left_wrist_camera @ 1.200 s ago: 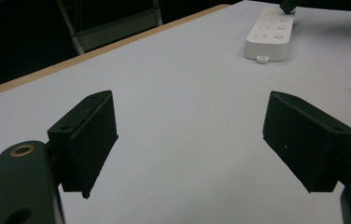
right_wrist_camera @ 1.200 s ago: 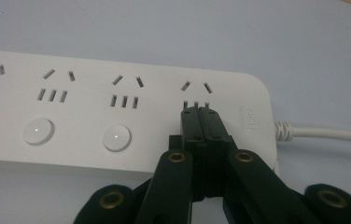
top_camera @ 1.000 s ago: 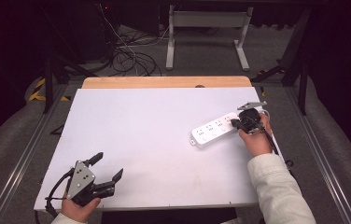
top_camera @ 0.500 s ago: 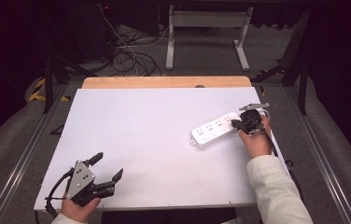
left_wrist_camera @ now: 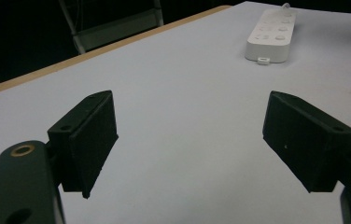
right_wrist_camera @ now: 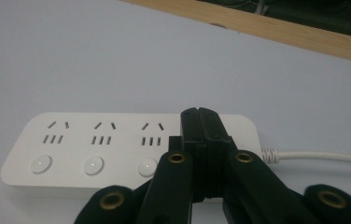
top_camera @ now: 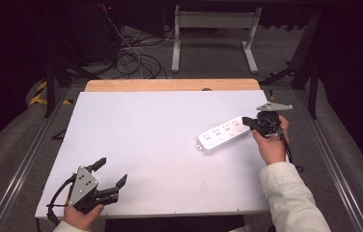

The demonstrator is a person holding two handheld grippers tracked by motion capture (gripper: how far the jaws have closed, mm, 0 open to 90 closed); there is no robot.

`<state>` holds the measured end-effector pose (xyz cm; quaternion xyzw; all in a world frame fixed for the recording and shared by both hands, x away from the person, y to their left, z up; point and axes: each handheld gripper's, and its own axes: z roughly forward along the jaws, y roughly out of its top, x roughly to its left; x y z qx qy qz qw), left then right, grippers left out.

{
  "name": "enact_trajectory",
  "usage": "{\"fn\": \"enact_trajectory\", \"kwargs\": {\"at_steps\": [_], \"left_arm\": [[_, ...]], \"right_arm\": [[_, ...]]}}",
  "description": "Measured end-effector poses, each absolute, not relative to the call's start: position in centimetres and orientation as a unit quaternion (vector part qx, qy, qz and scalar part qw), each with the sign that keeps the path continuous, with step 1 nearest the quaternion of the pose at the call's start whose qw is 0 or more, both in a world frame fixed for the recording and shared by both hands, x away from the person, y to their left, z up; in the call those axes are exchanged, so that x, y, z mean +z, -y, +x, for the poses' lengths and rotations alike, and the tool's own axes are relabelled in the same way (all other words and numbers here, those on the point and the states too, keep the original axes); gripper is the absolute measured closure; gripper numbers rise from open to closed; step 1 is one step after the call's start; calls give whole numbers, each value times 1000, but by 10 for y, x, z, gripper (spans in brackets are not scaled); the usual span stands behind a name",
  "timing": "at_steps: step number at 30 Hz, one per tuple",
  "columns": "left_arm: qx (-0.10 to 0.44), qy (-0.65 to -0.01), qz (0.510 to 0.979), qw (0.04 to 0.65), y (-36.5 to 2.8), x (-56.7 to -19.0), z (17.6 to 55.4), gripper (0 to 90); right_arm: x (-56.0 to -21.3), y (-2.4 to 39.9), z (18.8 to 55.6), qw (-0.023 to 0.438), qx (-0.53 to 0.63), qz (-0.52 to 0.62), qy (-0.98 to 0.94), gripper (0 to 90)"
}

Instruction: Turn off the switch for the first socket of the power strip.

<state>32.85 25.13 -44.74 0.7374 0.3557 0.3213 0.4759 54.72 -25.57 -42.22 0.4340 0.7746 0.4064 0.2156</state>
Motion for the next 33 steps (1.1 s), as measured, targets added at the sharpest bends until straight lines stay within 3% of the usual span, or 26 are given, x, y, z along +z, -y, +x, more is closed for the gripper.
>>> {"fn": "enact_trajectory", "kwargs": {"at_steps": [13,15,16,17,20,22,24,33], "left_arm": [[323,-356,736,476,-252,-447,329,180],[324,-356,737,476,-252,-447,329,180],[324,-356,737,476,-252,-447,329,180],[324,-356,737,475,-252,-447,329,180],[324,-356,737,475,-252,-447,329,180],[322,-356,736,477,-252,-447,329,180],[323,-354,738,475,-252,-447,329,180],[322,-356,736,477,-251,-447,329,180]], "right_arm": [[-410,256,541,228,404,419,-780,899],[-407,255,539,230,407,415,-780,791],[-407,255,539,230,407,415,-780,791],[-403,254,536,236,412,409,-779,666],[-397,250,530,252,405,398,-784,519],[-395,248,527,263,401,391,-786,504],[-390,245,521,261,409,382,-787,426],[-378,241,500,246,431,367,-787,337]]}}
